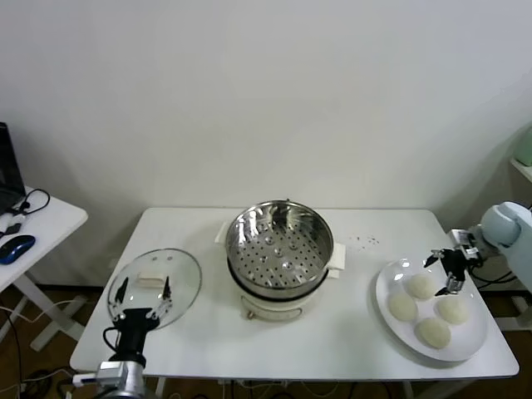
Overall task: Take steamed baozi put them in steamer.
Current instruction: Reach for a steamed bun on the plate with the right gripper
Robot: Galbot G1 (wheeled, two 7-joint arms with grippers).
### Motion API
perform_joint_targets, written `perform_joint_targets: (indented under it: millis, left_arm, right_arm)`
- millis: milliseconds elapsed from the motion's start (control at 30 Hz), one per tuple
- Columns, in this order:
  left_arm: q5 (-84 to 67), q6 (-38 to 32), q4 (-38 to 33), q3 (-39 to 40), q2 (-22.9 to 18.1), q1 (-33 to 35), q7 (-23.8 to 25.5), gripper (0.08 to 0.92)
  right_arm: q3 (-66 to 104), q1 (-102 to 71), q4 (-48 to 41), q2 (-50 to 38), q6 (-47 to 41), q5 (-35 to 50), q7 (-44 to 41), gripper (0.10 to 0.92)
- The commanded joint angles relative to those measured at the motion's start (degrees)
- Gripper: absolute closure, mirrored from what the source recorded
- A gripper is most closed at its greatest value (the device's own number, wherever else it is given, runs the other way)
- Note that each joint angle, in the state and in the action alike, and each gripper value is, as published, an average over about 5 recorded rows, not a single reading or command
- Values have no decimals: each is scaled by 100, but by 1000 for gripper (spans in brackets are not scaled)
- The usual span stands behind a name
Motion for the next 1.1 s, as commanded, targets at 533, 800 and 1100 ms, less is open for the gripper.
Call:
perform_joint_targets:
  millis: [533, 800, 1100]
  left_arm:
    - [-11, 66, 120, 9, 5, -120, -32, 177]
    - [-58, 75, 94, 7, 1, -110, -44, 177]
    - [-106, 71, 39, -13, -5, -73, -63, 177]
  right_arm:
    - [-95, 141, -681, 614, 248, -756, -72, 203]
    - [51, 46, -680, 625, 299, -885, -67, 203]
    - [127, -23, -681, 668, 304, -914, -47, 248]
